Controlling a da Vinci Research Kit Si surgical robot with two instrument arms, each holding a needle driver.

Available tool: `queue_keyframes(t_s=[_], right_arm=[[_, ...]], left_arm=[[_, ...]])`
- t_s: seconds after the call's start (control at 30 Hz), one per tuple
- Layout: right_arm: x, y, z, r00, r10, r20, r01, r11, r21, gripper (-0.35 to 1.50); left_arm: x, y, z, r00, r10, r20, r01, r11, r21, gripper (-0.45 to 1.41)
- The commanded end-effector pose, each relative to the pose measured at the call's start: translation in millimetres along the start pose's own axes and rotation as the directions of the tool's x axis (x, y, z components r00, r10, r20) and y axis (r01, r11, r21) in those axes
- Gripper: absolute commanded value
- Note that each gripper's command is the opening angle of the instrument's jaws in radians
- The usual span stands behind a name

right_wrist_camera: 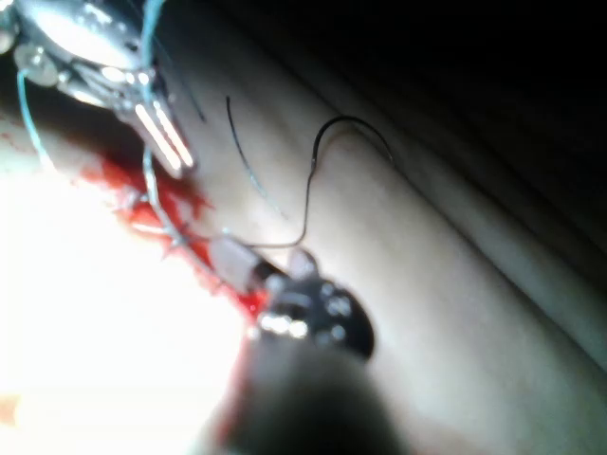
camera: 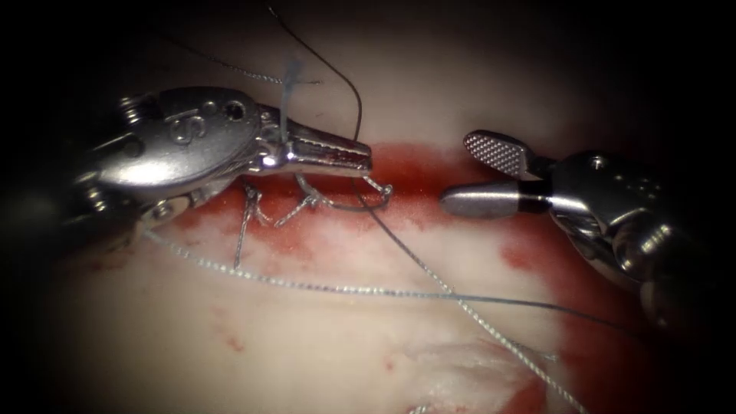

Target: Wound Closure

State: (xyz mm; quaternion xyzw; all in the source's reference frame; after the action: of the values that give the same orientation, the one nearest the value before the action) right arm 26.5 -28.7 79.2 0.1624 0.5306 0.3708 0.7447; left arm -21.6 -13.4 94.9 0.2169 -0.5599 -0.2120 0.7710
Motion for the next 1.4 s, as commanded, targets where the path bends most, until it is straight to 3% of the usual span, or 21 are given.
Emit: queue_keyframes(t_s=[0.03, 0.1, 0.2, 0.23, 0.33, 0.4, 0.43, 0.5, 0.53, 0.6, 0.7, 0.77, 0.93, 1.0, 1.17, 1.4], right_arm=[[0.0, 0.5, 1.1, 0.991, -0.134, 0.005, 0.134, 0.99, 0.036, 0.26], [-0.4, 0.6, 1.3, 0.978, -0.21, 0.003, 0.209, 0.977, 0.044, 0.17], [-0.9, 0.8, 1.6, 0.949, -0.315, -0.002, 0.315, 0.948, 0.053, 0.2], [-1.1, 1.0, 1.7, 0.946, -0.323, -0.003, 0.323, 0.945, 0.055, 0.44], [-1.2, 1.1, 1.8, 0.94, -0.342, -0.004, 0.341, 0.938, 0.055, 0.86], [-1.1, 0.9, 1.8, 0.94, -0.34, -0.003, 0.339, 0.939, 0.058, 0.86], [-1.0, 0.7, 1.8, 0.947, -0.322, -0.002, 0.322, 0.945, 0.065, 0.84], [-1.1, 0.0, 1.9, 0.98, -0.197, 0.008, 0.196, 0.978, 0.069, 0.62], [-1.1, -0.4, 2.0, 0.996, -0.088, 0.016, 0.086, 0.994, 0.069, 0.71], [-1.1, -1.0, 2.1, 0.996, 0.084, 0.028, -0.086, 0.994, 0.067, 0.71], [-0.3, -1.9, 2.1, 0.97, 0.241, 0.041, -0.243, 0.968, 0.062, 0.73], [0.9, -2.6, 2.1, 0.925, 0.376, 0.048, -0.378, 0.924, 0.052, 0.66], [3.6, -4.4, 2.6, 0.815, 0.574, 0.075, -0.576, 0.817, 0.012, 0.69], [3.8, -5.2, 3.0, 0.803, 0.584, 0.119, -0.583, 0.811, -0.049, 0.71], [2.1, -6.5, 4.1, 0.784, 0.565, 0.257, -0.521, 0.824, -0.222, 0.98], [-1.3, -6.0, 5.1, 0.776, 0.532, 0.338, -0.434, 0.841, -0.324, 0.96]], left_arm=[[-1.2, 1.2, 0.2, 1.0, -0.009, 0.017, 0.009, 1.0, -0.012, -0.45], [-1.2, 1.4, 0.0, 1.0, -0.01, 0.021, 0.011, 1.0, -0.021, -0.45], [-1.1, 1.4, -0.2, 1.0, -0.012, 0.022, 0.013, 1.0, -0.027, -0.45], [-1.1, 1.4, -0.3, 1.0, -0.013, 0.022, 0.013, 0.999, -0.029, -0.45], [-1.1, 1.3, -0.5, 1.0, -0.015, 0.023, 0.015, 0.999, -0.034, -0.45], [-1.0, 1.2, -0.5, 0.999, -0.026, 0.023, 0.027, 0.999, -0.035, -0.45], [-0.8, 1.1, -0.5, 0.999, -0.036, 0.023, 0.037, 0.999, -0.035, -0.45], [0.0, 0.6, -0.1, 0.999, -0.035, 0.018, 0.036, 0.999, -0.025, -0.45], [0.2, 0.5, 0.1, 0.999, -0.032, 0.017, 0.033, 0.999, -0.025, -0.45], [0.9, 0.2, 0.5, 1.0, -0.025, 0.014, 0.026, 0.999, -0.034, -0.45], [2.0, -0.2, 1.0, 1.0, -0.014, -0.015, 0.014, 1.0, -0.023, -0.45], [2.5, -0.4, 1.2, 0.999, -0.007, -0.033, 0.006, 1.0, -0.021, -0.45], [3.7, -0.7, 1.8, 0.999, -0.016, -0.042, 0.016, 1.0, -0.016, -0.45], [3.8, -0.7, 1.9, 0.999, -0.016, -0.043, 0.015, 1.0, -0.017, -0.45], [3.7, -0.7, 2.0, 0.999, -0.016, -0.043, 0.016, 1.0, -0.014, -0.45], [3.6, -0.8, 2.0, 0.999, -0.024, -0.042, 0.023, 1.0, -0.014, -0.45]])
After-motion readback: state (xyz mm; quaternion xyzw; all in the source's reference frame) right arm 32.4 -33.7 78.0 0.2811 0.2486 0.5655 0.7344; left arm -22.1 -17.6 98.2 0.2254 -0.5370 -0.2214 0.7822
